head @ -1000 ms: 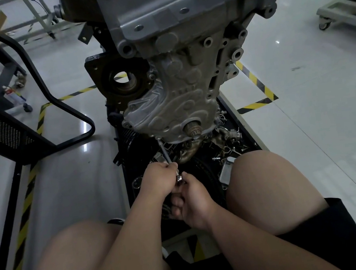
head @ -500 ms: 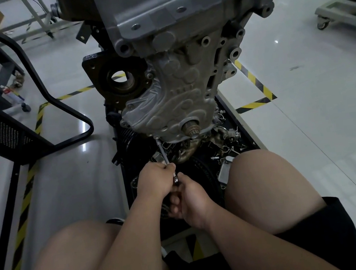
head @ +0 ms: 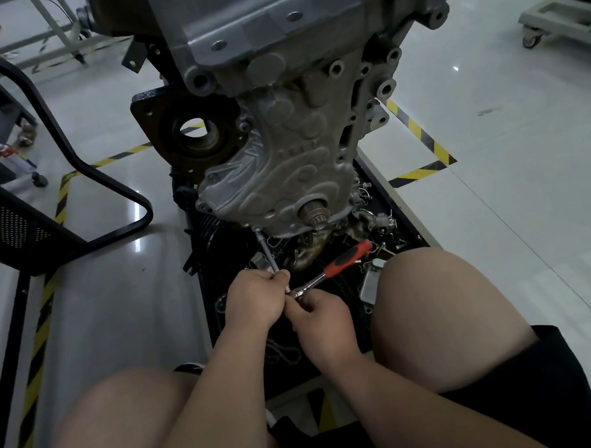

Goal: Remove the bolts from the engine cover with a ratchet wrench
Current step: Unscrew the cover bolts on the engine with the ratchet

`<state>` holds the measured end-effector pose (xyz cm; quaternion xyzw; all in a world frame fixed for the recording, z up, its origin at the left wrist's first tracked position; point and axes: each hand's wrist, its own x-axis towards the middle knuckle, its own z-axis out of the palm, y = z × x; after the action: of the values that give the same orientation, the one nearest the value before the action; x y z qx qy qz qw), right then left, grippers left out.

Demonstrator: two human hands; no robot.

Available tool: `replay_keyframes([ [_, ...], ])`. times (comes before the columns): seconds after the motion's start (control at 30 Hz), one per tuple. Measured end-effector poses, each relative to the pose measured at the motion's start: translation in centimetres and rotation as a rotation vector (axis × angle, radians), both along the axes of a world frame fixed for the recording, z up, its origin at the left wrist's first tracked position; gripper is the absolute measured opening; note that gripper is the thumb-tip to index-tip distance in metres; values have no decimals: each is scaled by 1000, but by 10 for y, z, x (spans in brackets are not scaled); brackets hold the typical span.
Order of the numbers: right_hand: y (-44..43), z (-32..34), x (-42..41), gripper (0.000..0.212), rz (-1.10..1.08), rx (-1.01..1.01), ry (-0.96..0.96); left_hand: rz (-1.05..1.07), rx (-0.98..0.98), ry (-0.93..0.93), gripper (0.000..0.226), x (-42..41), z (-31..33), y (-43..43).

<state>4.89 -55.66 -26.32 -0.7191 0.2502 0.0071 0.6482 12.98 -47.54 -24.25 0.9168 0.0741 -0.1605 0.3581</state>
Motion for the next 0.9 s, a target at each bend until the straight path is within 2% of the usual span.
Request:
replay_keyframes([
  [0.1,0,-2,0,44,12,-60,-9,11,-18,-8,38,0,0,0],
  [0.27,1,0,0,40,19,215,23,0,-26,1,37,-1,3,0],
  [0.37,2,2,1,47,34,314,81,9,-28,15,44,-1,3,0],
  [0.5,3,7,4,46,34,463,155,16,2,20,45,-1,4,-1],
  [0.73,4,11,5,48,43,605,211,19,-8,29,40,1,1,0],
  [0.9,6,13,11,41,-112,944,282,27,-17,-13,38,1,1,1],
])
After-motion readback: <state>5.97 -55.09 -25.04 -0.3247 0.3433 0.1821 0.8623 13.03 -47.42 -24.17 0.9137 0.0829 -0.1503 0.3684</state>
